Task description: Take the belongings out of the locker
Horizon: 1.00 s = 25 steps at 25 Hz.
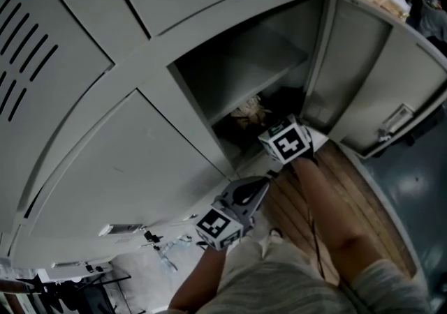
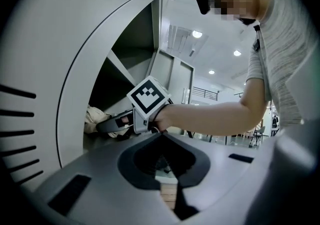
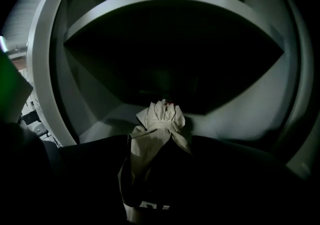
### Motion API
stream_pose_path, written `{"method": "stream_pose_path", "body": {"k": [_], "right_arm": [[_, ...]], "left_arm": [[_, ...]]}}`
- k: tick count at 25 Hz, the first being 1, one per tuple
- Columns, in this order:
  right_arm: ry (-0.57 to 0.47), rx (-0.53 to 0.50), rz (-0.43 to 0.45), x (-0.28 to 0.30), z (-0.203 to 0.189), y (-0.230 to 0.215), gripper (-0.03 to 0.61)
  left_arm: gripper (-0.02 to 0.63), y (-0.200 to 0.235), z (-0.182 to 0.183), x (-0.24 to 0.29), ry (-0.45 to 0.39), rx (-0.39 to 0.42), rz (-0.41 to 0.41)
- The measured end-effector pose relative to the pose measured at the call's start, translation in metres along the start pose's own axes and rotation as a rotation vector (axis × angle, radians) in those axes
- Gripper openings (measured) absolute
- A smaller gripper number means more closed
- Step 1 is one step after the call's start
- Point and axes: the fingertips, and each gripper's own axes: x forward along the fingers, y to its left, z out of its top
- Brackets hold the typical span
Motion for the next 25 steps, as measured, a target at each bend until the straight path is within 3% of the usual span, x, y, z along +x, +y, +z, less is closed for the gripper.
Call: {"method": "stream_pose_path", "body": {"k": [6,9,12,15,25], "right_arm": [[0.114,-0.057,-0.059,0.014,-0.023,-0.010,0.379],[0.109,-0.031,-0.040,0.016,-0.025,-0.012,0.377],[0.098,-0.016,-0.033,0.015,-0.024,-0.014,0.301],[0.090,-0.006,-0.037,0.015,-0.024,-0.016,0.276],[0.086,0.002,-0.054,0.016,-0.025,-0.017,0.253]], "left_arm": [[0.002,0.004,0.001,0.001,-0.003,-0.006,-0.010],[0.002,0.005,0.000,0.002,0.004,-0.009,-0.016],[0.002,0.006,-0.001,0.004,0.004,-0.014,-0.022],[0.002,0.006,-0.001,0.005,0.003,-0.012,-0.028],[0.002,0.004,0.000,0.005,0.009,-0.009,-0.040]]}}
